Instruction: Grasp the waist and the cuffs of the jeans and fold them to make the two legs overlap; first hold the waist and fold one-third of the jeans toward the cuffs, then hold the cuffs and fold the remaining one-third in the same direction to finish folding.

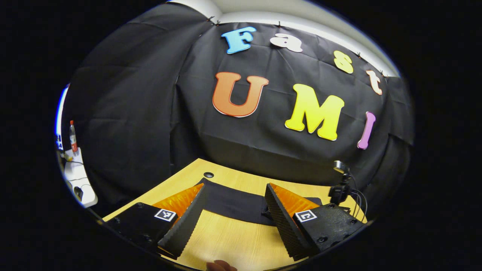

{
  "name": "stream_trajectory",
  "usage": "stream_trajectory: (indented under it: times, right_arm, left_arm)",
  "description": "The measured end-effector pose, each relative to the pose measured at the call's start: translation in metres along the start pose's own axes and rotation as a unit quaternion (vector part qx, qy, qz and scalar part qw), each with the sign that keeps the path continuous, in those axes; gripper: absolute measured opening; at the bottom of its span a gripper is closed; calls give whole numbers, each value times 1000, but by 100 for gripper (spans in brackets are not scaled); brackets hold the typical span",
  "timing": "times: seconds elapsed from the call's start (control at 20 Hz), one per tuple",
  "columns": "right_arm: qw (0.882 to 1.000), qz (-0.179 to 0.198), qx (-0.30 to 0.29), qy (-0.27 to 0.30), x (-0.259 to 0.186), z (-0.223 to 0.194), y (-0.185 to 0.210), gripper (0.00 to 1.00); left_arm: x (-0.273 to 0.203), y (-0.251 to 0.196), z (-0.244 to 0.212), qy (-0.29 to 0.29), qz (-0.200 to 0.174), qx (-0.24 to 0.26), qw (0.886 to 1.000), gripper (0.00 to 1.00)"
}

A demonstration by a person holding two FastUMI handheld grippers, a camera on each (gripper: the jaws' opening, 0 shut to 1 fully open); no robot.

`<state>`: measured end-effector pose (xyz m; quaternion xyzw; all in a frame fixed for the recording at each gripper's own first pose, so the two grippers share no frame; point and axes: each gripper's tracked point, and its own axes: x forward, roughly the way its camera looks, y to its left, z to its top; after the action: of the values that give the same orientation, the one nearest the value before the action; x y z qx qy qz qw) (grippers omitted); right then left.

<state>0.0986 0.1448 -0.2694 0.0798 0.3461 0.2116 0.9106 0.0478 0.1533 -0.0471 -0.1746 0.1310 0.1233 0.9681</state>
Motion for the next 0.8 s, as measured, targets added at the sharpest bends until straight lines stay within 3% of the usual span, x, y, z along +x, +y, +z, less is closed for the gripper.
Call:
stream_trajectory:
  times: [0.05, 0.15, 0.5, 0.8]
  right_arm:
    - [1000, -12, -10, -25, -14, 22, -10, 93]
    - [997, -31, -19, -68, -36, 57, -24, 99]
    - [982, -91, -10, -165, -138, 133, -81, 98]
    - [969, -148, -9, -195, -204, 162, -137, 98]
  left_arm:
    - [12, 8, -6, 5, 2, -25, 1000, 99]
    - [37, 21, -15, 19, 6, -70, 997, 99]
    - [110, 78, -93, 108, 58, -191, 974, 99]
    - [154, 122, -140, 153, 97, -334, 925, 99]
